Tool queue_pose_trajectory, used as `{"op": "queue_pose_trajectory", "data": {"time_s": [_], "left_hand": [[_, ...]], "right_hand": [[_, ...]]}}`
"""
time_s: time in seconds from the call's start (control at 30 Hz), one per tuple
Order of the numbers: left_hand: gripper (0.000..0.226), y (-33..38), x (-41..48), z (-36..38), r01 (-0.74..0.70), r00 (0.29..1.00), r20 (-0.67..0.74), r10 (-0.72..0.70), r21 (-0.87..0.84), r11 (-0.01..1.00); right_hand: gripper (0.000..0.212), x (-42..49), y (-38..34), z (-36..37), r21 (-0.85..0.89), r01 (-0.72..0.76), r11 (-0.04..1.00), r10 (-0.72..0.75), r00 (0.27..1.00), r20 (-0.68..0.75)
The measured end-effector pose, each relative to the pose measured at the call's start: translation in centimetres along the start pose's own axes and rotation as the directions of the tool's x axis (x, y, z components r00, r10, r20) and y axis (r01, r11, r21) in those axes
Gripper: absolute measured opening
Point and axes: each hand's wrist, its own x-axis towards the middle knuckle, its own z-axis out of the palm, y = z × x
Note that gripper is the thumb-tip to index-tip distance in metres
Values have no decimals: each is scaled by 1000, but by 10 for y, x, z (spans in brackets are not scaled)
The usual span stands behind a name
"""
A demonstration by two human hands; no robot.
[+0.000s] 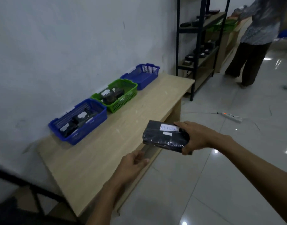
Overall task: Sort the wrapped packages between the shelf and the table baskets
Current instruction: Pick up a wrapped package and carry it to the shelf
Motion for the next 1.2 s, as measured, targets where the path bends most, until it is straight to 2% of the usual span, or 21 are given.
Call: {"op": "queue_pose_trajectory", "data": {"time_s": [0.1,0.27,0.47,0.6,0.87,1.2], "left_hand": [[43,18,67,-9,-53,998,35,50,89,995],[46,40,159,-11,-45,998,57,36,153,987],[59,53,277,-4,87,994,43,-102,254,963],[66,76,342,2,173,961,135,-240,379,909],[69,109,461,-9,254,952,96,-290,277,927],[60,82,612,-54,282,956,-7,-292,278,918]], "right_hand": [[111,48,32,-24,26,-6,1000,7,1000,-28],[116,127,84,-52,28,-18,999,18,1000,10],[113,243,156,-86,2,54,999,-54,998,38],[111,312,199,-114,0,99,995,-98,990,104],[112,455,244,-170,-48,194,980,-184,968,170],[105,630,254,-192,-11,275,961,-266,940,214]]}}
